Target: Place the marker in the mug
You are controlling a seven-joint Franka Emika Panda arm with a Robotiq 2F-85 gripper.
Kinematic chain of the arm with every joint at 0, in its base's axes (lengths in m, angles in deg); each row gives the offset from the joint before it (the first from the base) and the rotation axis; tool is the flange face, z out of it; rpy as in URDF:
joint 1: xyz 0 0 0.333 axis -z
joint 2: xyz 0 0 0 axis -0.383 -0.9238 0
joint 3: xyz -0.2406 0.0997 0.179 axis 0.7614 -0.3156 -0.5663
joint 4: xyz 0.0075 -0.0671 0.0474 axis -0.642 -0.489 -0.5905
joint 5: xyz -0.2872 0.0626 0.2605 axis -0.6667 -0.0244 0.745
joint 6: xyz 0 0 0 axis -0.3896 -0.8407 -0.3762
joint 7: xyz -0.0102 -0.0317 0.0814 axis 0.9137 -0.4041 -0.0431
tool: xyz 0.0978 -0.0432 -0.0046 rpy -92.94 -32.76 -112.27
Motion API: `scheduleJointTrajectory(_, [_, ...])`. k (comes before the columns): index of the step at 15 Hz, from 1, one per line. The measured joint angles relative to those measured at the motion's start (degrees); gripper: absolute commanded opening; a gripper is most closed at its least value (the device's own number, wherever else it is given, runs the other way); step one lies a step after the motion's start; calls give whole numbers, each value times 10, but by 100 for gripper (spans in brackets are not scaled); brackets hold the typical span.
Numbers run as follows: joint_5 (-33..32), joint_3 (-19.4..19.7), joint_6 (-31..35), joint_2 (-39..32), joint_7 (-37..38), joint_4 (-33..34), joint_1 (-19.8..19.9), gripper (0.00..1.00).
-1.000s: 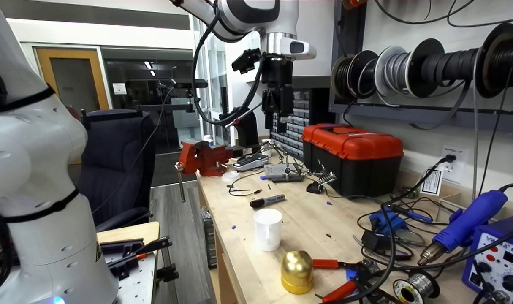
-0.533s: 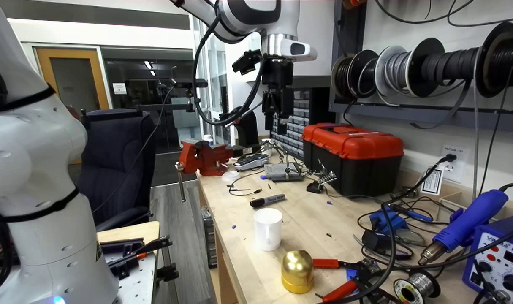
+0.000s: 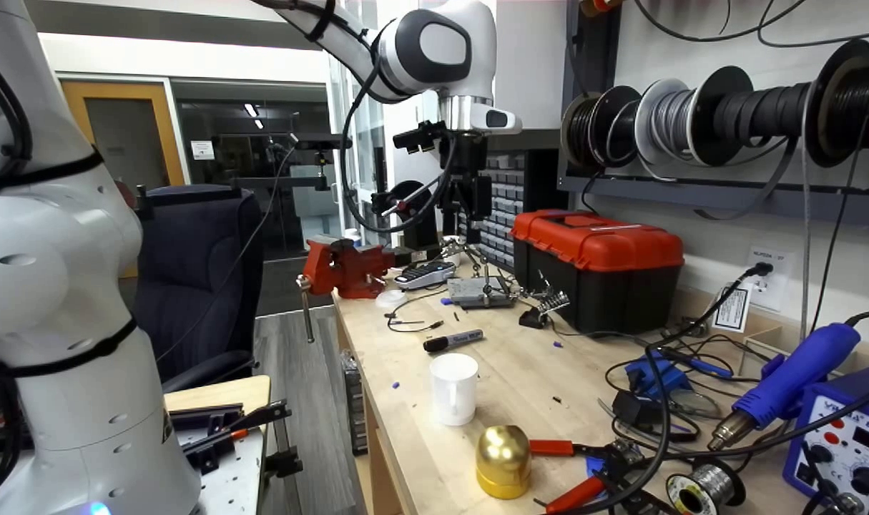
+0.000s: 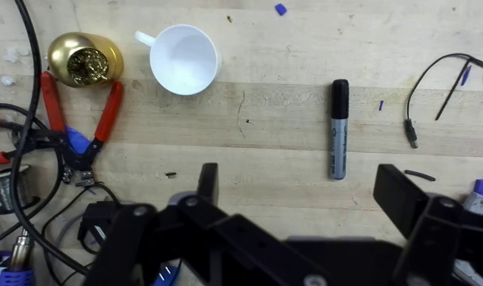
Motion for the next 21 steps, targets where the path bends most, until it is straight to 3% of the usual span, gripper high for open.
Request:
scheduleJointTrajectory(6, [0, -12, 28, -58, 0, 25, -16, 100])
scheduleJointTrajectory(21, [0, -19, 28, -292, 1, 181, -54, 100])
